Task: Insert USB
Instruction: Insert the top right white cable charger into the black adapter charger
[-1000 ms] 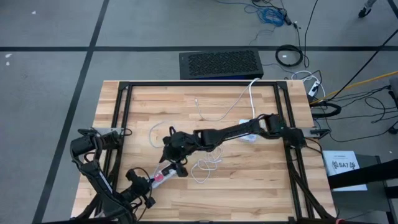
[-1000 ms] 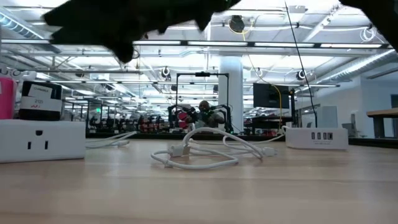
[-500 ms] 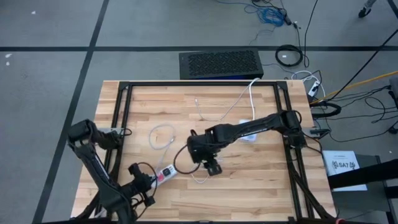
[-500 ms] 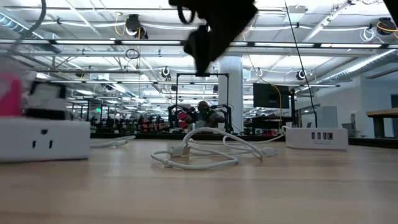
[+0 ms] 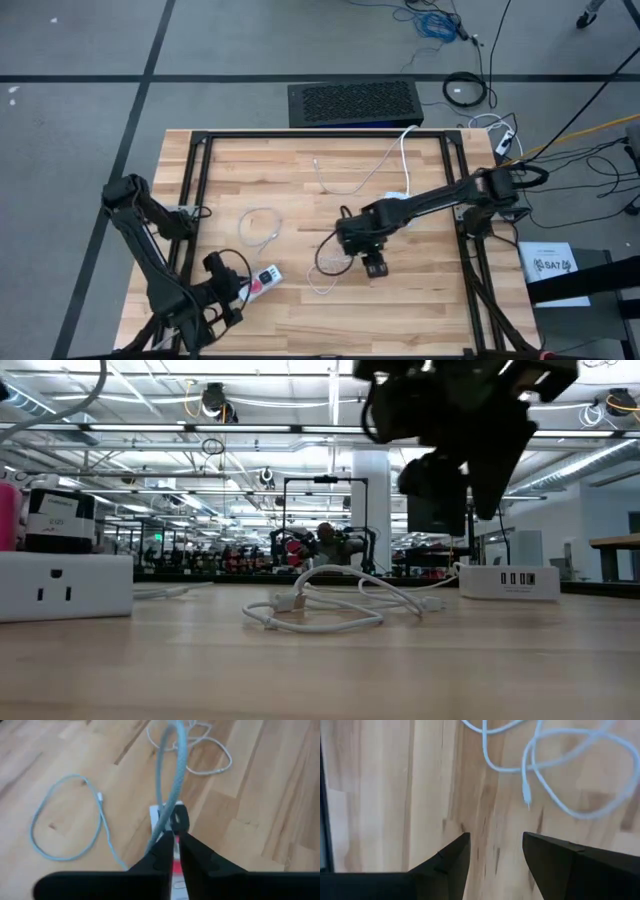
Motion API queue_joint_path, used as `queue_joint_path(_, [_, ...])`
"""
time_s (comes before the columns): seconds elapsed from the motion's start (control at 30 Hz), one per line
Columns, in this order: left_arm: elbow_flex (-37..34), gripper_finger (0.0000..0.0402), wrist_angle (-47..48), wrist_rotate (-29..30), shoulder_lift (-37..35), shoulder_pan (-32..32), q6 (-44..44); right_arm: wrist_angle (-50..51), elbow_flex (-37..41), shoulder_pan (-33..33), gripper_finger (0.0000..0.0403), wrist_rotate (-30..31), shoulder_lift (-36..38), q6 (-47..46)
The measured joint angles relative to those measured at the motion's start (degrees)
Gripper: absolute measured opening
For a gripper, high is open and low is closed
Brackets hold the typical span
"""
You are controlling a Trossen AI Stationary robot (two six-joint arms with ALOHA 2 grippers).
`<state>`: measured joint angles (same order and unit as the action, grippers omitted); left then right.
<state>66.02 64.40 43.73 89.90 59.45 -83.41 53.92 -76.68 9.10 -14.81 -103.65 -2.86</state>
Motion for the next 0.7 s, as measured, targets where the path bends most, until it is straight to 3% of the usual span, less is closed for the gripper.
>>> queue_joint_path(0.17, [1.6, 0.0077, 5.0, 0.1, -6.9, -1.0, 0.3, -2.1, 6.3, -0.1, 0.0174, 3.5, 9.3, -4.1])
queue_joint_path(0.4, [1.8, 0.0117, 13.0, 4.3, -16.9, -1.1, 1.9, -6.4, 12.5, -1.6, 0.0174, 13.1, 17.8, -6.0])
queue_joint_path(0.47, [1.8, 0.0120, 16.4, 5.1, -19.3, -1.3, 1.9, -10.0, 13.8, -2.1, 0.0174, 12.6, 18.1, -6.7])
queue_joint_path(0.6, [1.8, 0.0121, 21.5, 6.3, -23.8, -2.2, 1.9, -21.0, 15.1, -1.3, 0.0174, 4.7, 16.0, -6.6])
queue_joint_path(0.7, [1.4, 0.0121, 21.9, 8.1, -26.2, -2.6, 4.8, -27.1, 14.6, 1.1, 0.0174, 4.2, 12.2, -4.0])
